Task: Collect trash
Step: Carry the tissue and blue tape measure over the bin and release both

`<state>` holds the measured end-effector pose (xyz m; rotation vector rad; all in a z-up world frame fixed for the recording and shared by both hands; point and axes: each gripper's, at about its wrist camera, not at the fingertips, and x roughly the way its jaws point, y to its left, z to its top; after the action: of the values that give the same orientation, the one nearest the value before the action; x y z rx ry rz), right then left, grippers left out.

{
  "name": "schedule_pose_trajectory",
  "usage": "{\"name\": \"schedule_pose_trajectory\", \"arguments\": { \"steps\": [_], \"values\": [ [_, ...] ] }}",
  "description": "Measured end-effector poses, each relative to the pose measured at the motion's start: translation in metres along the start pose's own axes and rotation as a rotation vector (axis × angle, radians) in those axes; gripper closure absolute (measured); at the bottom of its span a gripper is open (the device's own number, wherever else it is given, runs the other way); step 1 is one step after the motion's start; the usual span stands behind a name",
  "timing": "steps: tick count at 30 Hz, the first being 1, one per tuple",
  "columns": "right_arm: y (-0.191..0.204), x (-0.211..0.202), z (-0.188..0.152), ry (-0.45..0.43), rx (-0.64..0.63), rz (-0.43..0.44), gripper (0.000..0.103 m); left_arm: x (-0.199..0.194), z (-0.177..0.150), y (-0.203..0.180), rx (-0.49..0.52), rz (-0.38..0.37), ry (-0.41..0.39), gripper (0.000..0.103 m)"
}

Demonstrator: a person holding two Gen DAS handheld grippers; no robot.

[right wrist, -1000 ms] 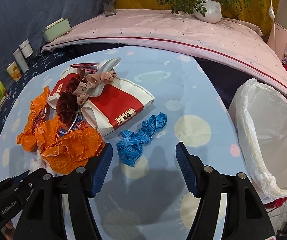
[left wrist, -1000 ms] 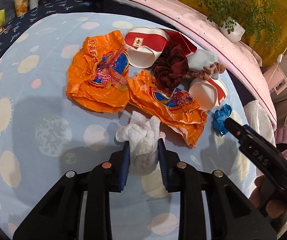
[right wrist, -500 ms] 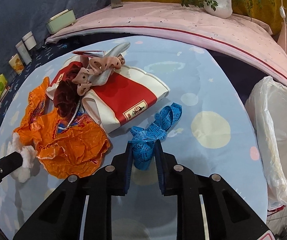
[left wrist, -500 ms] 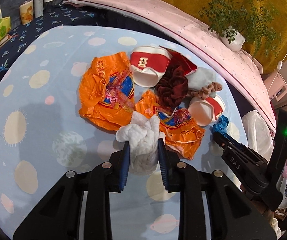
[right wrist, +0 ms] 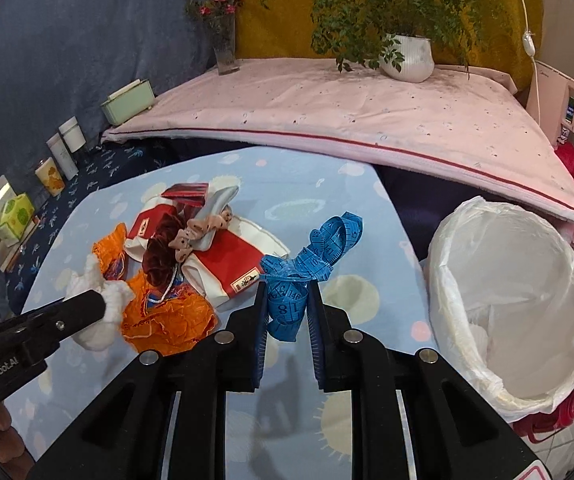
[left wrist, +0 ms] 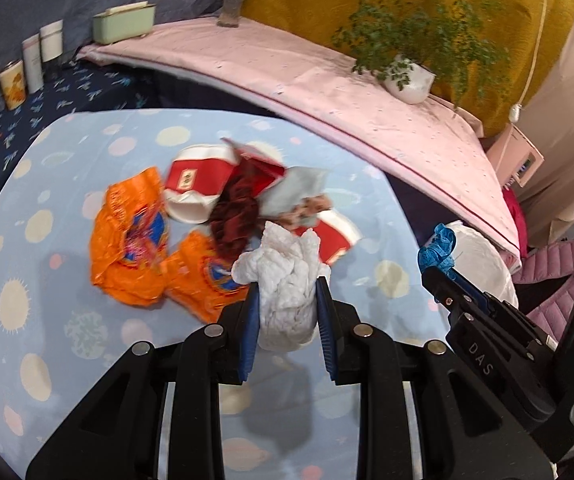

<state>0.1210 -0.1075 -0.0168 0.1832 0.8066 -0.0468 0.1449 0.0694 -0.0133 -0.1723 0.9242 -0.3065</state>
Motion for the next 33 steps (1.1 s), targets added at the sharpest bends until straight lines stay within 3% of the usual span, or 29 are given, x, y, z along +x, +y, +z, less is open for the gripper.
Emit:
{"name": "schedule_pose_trajectory", "arguments": {
  "steps": [16, 33],
  "values": [
    [-0.095, -0.065, 0.005, -0.118, 0.128, -0.084, 0.085, 0.005, 0.011, -0.134, 0.197, -0.097, -0.021, 0.078],
    [-0.195, -0.079, -0.017, -0.126, 0.285, -0.184, 0.085, 0.037, 0.003, -0.243, 0.350, -0.205, 0.025, 0.077]
  ]
}}
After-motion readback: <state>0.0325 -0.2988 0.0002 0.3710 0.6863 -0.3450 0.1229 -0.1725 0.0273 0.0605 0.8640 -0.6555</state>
